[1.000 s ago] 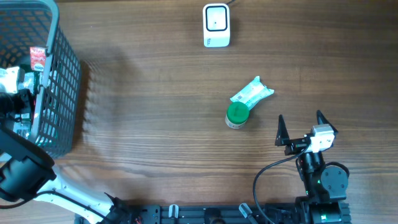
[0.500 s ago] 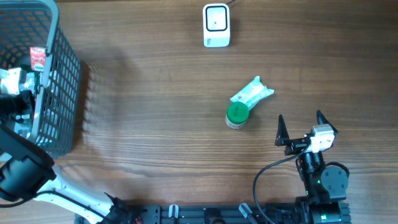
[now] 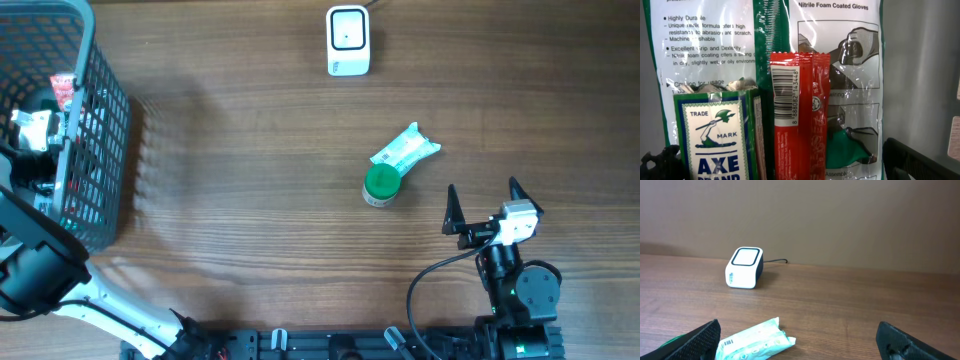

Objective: Scan the item barcode
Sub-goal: 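Grasp the green glove bag with the left gripper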

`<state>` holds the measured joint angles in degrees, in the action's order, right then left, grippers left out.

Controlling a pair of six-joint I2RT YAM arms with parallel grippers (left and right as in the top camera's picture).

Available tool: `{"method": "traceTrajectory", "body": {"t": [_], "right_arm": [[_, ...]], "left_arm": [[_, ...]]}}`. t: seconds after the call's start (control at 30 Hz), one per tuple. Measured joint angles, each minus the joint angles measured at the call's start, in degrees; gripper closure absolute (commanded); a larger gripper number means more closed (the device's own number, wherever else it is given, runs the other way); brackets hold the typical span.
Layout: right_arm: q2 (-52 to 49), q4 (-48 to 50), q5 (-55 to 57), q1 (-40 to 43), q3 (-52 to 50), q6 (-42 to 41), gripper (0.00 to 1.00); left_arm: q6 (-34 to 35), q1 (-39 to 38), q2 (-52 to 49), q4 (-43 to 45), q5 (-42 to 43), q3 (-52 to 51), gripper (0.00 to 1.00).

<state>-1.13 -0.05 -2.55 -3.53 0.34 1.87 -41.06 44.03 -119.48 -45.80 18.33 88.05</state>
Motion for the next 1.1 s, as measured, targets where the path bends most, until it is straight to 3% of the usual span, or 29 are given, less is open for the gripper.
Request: {"method": "traceTrajectory", "body": {"t": [0.17,0.23,0.3,0.37,0.5,0.53,0.6,0.87,0.97,1.07,1.1], "right_arm": [[0.00,0.00,0.00,0.00,0.00,0.00,0.00],[0.00,0.00,0.00,0.00,0.00,0.00,0.00],[0.00,0.00,0.00,0.00,0.00,0.00,0.00],[0.00,0.00,0.00,0.00,0.00,0.00,0.00],[0.00,0.00,0.00,0.00,0.00,0.00,0.00],[0.00,0.00,0.00,0.00,0.00,0.00,0.00],[0.00,0.00,0.00,0.00,0.00,0.00,0.00],[0.00,0.00,0.00,0.00,0.00,0.00,0.00],[0.00,0.00,0.00,0.00,0.00,0.00,0.00],[0.00,0.00,0.00,0.00,0.00,0.00,0.00],[0.00,0.00,0.00,0.00,0.00,0.00,0.00]], "left_arm": [[0.02,-0.07,0.00,0.94,0.02,-0.55,0.00],[0.02,-0.09,0.00,1.31,0.02,-0.72,0.04],[0.20,-0.11,-0.11,1.97,0.00,-0.94,0.18],[1.20,-0.11,-0.26,4.07,-0.37,-1.46,0.39],[2.38,-0.26,-0.17,9.25,-3.08,-3.52,0.51],[2.75,-0.39,-0.07,9.64,-3.50,-3.78,0.61],[3.30,-0.70,0.09,10.12,-4.17,-4.07,0.71],[4.31,-2.23,0.20,10.05,-5.20,-3.89,0.55],[6.19,-2.69,0.17,8.74,-5.70,-2.84,0.83],[7.65,-3.37,0.17,7.61,-6.49,-2.16,0.86],[8.00,-3.58,0.20,7.50,-6.71,-2.14,0.83]]}}
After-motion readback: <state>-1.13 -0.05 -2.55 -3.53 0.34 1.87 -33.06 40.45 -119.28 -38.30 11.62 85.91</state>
